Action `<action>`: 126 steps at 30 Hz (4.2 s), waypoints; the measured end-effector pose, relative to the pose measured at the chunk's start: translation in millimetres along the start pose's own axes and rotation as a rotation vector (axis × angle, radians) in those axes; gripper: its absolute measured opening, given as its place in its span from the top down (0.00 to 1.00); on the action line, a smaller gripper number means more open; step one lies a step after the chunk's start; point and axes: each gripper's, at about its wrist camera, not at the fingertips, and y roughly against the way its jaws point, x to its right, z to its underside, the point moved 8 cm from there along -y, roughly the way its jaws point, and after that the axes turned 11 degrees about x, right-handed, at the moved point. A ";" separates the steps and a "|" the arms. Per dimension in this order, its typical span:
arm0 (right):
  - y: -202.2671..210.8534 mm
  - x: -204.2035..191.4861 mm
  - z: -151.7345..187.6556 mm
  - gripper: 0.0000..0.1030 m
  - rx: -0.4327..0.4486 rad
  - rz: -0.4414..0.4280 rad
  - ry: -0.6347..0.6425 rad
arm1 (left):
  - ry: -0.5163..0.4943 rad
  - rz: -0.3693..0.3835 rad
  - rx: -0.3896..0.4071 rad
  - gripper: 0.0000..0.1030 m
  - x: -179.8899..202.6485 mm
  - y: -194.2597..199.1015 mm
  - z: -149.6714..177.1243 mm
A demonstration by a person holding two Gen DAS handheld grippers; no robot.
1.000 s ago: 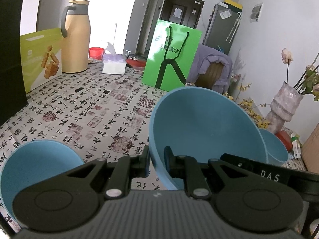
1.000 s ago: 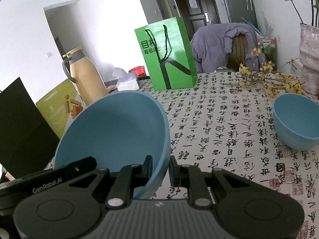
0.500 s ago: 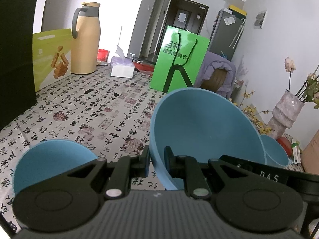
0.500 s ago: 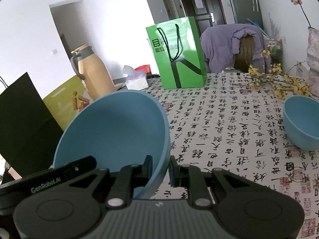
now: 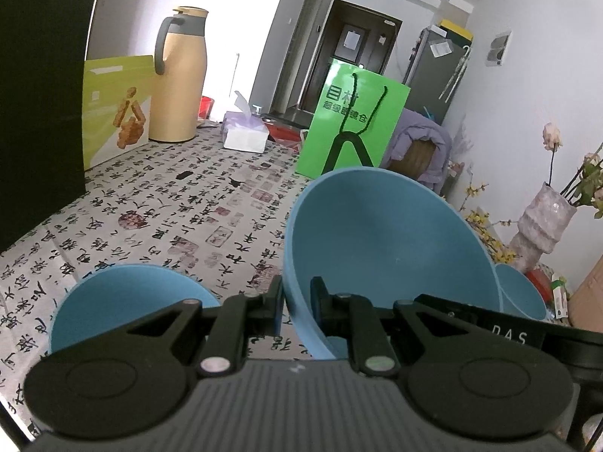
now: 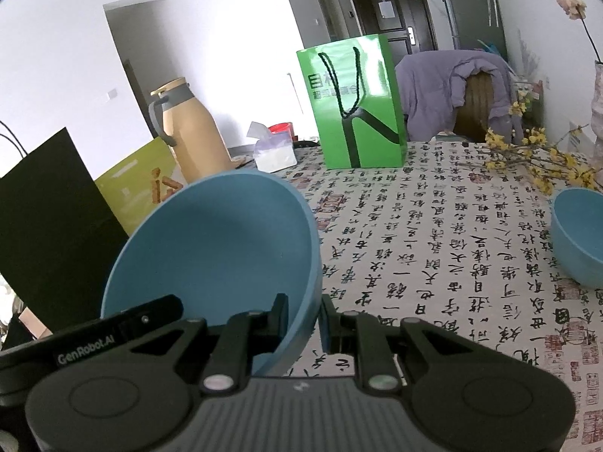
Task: Organize plates and bowls
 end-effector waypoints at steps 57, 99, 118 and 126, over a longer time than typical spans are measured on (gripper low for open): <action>-33.7 -88.0 24.1 0.84 -0.081 -0.119 0.059 | 0.093 -0.111 0.026 0.85 -98.4 24.6 -10.6; -51.1 -132.9 63.3 0.84 -0.160 -0.119 0.138 | 0.105 -0.179 -0.005 0.85 -147.5 40.1 13.9; -54.8 -136.5 71.5 0.84 -0.145 -0.091 0.195 | 0.099 -0.181 -0.011 0.85 -151.7 35.8 20.6; -54.9 -134.9 70.8 0.84 -0.147 -0.097 0.170 | 0.128 -0.167 -0.019 0.85 -153.7 37.0 20.8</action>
